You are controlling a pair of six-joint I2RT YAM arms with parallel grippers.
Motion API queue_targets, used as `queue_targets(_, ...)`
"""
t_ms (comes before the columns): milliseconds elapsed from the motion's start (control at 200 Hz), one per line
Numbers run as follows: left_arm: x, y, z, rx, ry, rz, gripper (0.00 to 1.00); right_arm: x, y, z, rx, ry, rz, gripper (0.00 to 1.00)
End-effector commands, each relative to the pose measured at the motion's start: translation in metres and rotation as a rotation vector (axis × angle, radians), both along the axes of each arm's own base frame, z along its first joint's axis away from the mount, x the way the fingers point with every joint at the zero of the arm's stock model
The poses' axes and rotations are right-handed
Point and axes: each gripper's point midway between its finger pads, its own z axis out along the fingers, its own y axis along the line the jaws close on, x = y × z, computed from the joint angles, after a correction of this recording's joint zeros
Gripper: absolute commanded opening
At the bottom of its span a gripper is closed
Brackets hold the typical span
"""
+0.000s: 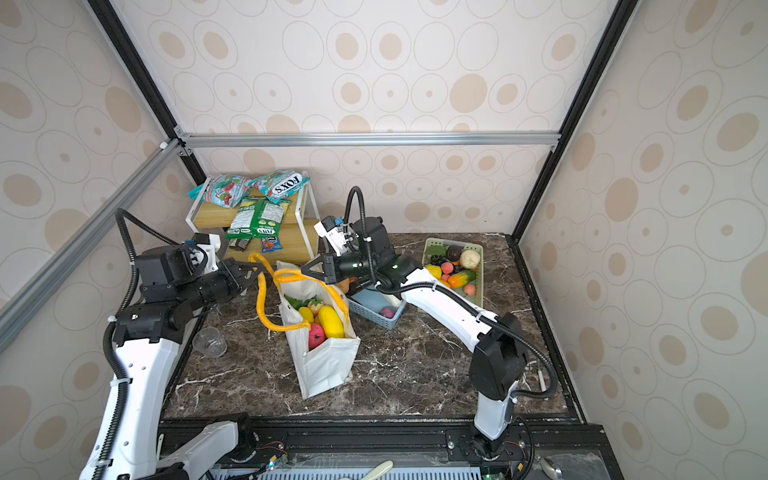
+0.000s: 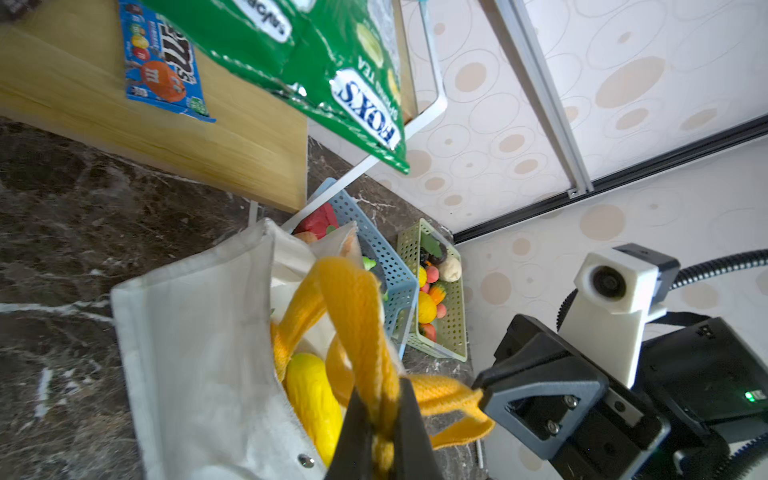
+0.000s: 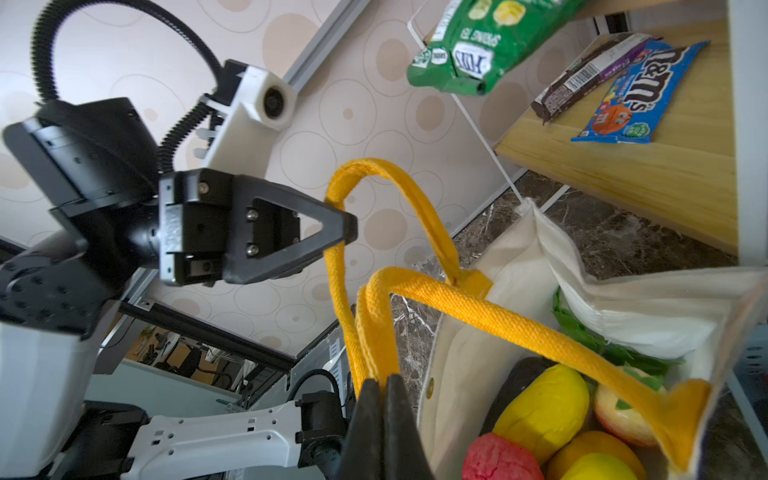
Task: Place the food into the grocery bag and tie it
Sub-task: 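Lift the yellow handles upward with both grippers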
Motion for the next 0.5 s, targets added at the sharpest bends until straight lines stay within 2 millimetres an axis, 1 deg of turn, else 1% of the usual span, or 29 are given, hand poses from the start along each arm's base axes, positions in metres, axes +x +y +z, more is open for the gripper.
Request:
queue_targets(0, -0.001, -0.014, 0.067, -0.117, -0.179, -0.051, 0.00, -0.020, 0.001, 0.008, 0.036, -0.006, 0.084, 0.00)
queue_targets(100, 0.000, -0.016, 0.082, -0.181, -0.191, -0.039, 0.00, -0.025, 0.013, 0.010, 0.070, 0.009, 0.116, 0.00)
queue_targets(225, 0.004, -0.017, 0.087, -0.243, -0.175, -0.013, 0.00, -0.028, 0.030, 0.008, 0.087, 0.021, 0.136, 0.00)
queue_targets(345, 0.007, -0.021, 0.094, -0.280, -0.176, -0.002, 0.00, -0.024, 0.038, 0.007, 0.116, 0.041, 0.138, 0.00)
queue_targets(430, 0.012, -0.024, 0.090, -0.281, -0.156, 0.002, 0.00, -0.022, 0.043, 0.006, 0.134, 0.064, 0.150, 0.00)
queue_targets(495, 0.016, -0.028, 0.081, -0.270, -0.131, 0.009, 0.05, -0.021, 0.048, 0.007, 0.152, 0.073, 0.163, 0.00)
